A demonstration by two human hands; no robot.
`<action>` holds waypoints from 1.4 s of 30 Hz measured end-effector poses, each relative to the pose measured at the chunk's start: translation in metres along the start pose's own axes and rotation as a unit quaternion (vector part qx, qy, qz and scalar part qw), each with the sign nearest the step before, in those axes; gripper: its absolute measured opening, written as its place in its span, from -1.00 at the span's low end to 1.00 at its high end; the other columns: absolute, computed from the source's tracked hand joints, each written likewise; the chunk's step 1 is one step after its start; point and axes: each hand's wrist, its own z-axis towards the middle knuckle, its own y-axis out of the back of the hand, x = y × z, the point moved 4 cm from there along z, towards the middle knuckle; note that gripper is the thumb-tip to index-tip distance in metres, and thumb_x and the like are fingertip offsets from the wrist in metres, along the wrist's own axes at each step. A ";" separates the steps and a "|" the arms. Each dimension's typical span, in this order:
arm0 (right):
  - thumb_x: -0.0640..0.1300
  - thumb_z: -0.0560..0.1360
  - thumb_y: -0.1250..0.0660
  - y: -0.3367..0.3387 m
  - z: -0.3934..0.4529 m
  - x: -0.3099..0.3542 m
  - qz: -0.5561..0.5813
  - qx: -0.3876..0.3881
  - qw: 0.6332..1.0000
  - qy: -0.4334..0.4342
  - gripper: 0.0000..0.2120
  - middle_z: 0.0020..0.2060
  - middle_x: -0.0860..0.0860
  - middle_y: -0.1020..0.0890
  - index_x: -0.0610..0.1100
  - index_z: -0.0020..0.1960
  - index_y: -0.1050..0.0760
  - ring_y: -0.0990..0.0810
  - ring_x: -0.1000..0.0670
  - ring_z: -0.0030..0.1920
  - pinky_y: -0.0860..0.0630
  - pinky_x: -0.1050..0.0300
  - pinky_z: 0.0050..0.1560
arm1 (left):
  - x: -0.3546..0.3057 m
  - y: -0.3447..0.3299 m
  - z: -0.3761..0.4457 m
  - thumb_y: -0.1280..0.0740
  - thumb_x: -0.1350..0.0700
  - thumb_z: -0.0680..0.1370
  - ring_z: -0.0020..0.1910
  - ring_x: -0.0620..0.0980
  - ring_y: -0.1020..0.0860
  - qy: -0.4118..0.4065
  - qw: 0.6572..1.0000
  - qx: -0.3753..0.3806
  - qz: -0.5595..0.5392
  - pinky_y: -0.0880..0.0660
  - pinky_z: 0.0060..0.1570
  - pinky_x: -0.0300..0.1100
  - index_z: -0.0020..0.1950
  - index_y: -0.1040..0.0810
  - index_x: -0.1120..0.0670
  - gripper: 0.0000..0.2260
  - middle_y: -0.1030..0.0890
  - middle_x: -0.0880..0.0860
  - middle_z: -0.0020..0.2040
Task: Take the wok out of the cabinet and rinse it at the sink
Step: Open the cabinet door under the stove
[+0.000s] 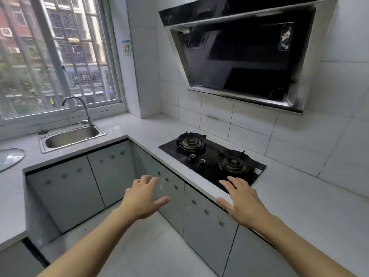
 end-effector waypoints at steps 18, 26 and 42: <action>0.27 0.59 -0.07 -0.103 0.158 0.005 -0.003 0.045 0.983 -0.175 -0.39 0.54 0.02 -0.15 0.04 0.55 -0.10 -0.05 -0.02 0.54 -0.19 -0.04 0.46 | 0.109 -0.071 0.220 -0.22 -0.39 0.45 0.42 0.10 -0.27 -0.090 0.989 0.083 -0.083 -0.39 0.31 0.08 0.50 -0.20 -0.09 -0.30 -0.23 0.03 0.51; 0.25 0.59 -0.07 -0.144 0.259 -0.036 0.020 0.061 0.981 -0.183 -0.39 0.54 -0.01 -0.14 0.02 0.55 -0.10 -0.04 -0.05 0.54 -0.20 -0.10 0.46 | 0.104 -0.109 0.315 -0.23 -0.37 0.46 0.43 0.08 -0.27 -0.087 0.986 0.122 -0.071 -0.40 0.32 0.05 0.50 -0.21 -0.10 -0.31 -0.24 0.02 0.50; 0.25 0.60 -0.06 -0.228 0.328 -0.059 0.024 0.134 0.952 -0.273 -0.42 0.52 -0.03 -0.19 0.01 0.52 -0.14 -0.12 -0.09 0.51 -0.27 -0.07 0.39 | 0.090 -0.191 0.423 -0.25 -0.33 0.48 0.43 0.06 -0.28 -0.142 0.954 0.245 -0.095 -0.36 0.36 0.06 0.50 -0.23 -0.05 -0.32 -0.24 -0.01 0.51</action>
